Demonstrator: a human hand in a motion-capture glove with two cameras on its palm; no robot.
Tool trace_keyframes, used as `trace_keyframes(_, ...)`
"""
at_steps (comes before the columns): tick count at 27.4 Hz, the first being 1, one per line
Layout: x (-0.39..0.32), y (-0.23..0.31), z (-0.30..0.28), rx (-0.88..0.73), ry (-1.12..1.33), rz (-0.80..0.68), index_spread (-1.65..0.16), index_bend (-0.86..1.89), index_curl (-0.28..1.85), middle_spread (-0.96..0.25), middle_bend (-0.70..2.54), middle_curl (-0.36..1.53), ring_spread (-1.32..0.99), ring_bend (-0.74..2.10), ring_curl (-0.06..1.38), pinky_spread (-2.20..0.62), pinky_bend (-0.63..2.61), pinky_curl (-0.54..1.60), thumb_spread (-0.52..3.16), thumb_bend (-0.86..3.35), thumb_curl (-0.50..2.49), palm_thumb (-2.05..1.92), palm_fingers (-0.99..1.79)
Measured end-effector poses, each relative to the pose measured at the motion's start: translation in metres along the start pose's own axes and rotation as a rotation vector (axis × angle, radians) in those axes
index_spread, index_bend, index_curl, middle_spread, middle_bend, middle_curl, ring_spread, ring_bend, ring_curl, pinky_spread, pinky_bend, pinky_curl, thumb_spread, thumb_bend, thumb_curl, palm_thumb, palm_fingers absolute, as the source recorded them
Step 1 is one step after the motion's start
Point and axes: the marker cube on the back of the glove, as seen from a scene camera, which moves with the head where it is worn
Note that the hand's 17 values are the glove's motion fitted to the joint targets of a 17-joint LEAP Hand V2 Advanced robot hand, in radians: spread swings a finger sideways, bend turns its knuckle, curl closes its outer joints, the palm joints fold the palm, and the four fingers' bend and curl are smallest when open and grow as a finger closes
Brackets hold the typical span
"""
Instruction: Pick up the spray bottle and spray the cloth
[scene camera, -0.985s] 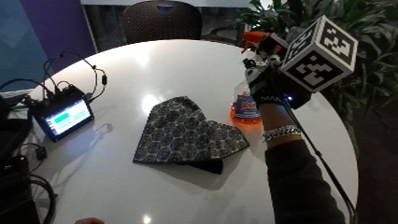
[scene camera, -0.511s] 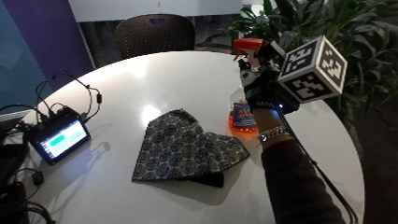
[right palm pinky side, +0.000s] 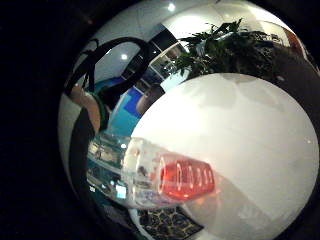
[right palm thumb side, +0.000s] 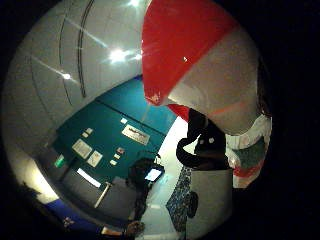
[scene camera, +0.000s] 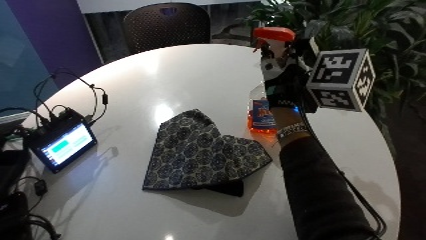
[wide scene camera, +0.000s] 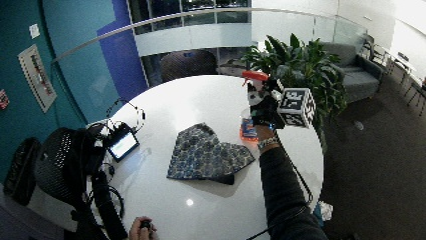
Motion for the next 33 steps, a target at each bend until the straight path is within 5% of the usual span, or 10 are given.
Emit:
trace_keyframes(17, -0.029, -0.016, -0.005, 0.264, 0.034, -0.208, -0.28, 0.17, 0.35, -0.21, 0.53, 0.49, -0.21, 0.70, 0.46, -0.31, 0.55, 0.44, 0.93, -0.03, 0.46, 0.84, 1.43)
trace_keyframes(27, -0.031, -0.017, -0.007, 0.274, 0.010, -0.237, -0.28, 0.18, 0.40, -0.22, 0.58, 0.51, -0.22, 0.77, 0.48, -0.33, 0.59, 0.44, 1.01, -0.02, 0.48, 0.79, 1.41)
trace_keyframes(33, -0.035, -0.015, -0.013, 0.138, 0.060, -0.363, -0.28, 0.19, 0.42, -0.22, 0.60, 0.52, -0.22, 0.78, 0.49, -0.33, 0.59, 0.44, 1.04, -0.02, 0.48, 0.78, 1.40)
